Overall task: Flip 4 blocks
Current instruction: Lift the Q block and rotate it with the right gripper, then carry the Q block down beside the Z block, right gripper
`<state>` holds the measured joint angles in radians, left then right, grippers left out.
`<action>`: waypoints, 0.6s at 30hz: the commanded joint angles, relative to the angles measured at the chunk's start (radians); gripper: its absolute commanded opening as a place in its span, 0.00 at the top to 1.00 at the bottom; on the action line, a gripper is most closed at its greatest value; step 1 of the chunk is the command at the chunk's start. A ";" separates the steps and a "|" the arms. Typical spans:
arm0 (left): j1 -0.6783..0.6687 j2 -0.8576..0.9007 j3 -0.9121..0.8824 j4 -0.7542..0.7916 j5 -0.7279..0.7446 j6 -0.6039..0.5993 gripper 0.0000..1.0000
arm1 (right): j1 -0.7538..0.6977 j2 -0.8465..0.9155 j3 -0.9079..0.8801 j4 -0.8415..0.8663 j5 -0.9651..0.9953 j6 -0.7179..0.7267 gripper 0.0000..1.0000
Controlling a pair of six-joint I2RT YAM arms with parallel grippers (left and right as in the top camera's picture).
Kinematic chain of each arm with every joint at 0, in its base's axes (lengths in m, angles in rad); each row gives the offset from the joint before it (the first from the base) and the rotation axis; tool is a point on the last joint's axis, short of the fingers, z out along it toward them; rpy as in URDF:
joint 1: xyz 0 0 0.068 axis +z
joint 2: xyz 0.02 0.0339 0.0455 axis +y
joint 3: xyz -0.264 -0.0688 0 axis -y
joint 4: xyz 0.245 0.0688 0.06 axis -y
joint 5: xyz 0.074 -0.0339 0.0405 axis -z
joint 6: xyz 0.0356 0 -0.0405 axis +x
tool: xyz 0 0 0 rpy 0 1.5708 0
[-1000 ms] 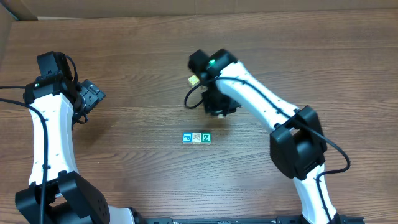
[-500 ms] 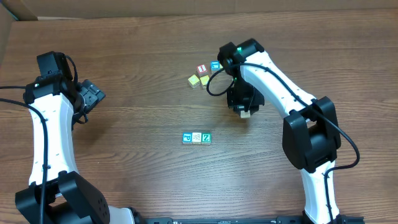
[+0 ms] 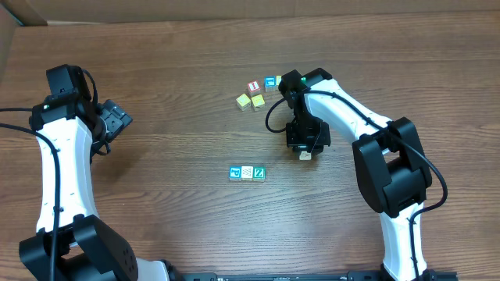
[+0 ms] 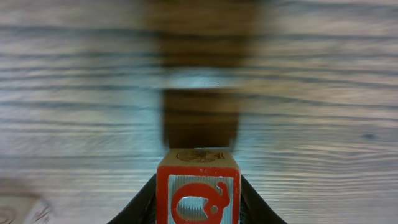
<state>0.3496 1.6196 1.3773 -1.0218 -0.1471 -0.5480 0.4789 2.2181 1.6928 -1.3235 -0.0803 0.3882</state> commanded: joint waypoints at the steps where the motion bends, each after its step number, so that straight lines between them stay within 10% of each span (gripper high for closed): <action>1: 0.003 -0.005 0.010 0.001 -0.006 -0.002 0.00 | 0.013 -0.027 -0.017 0.010 -0.116 -0.038 0.86; 18: 0.003 -0.005 0.010 0.001 -0.006 -0.002 0.00 | 0.025 -0.027 -0.017 -0.047 -0.150 -0.048 0.73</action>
<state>0.3496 1.6196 1.3773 -1.0218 -0.1471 -0.5480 0.5041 2.2177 1.6844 -1.3720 -0.2211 0.3458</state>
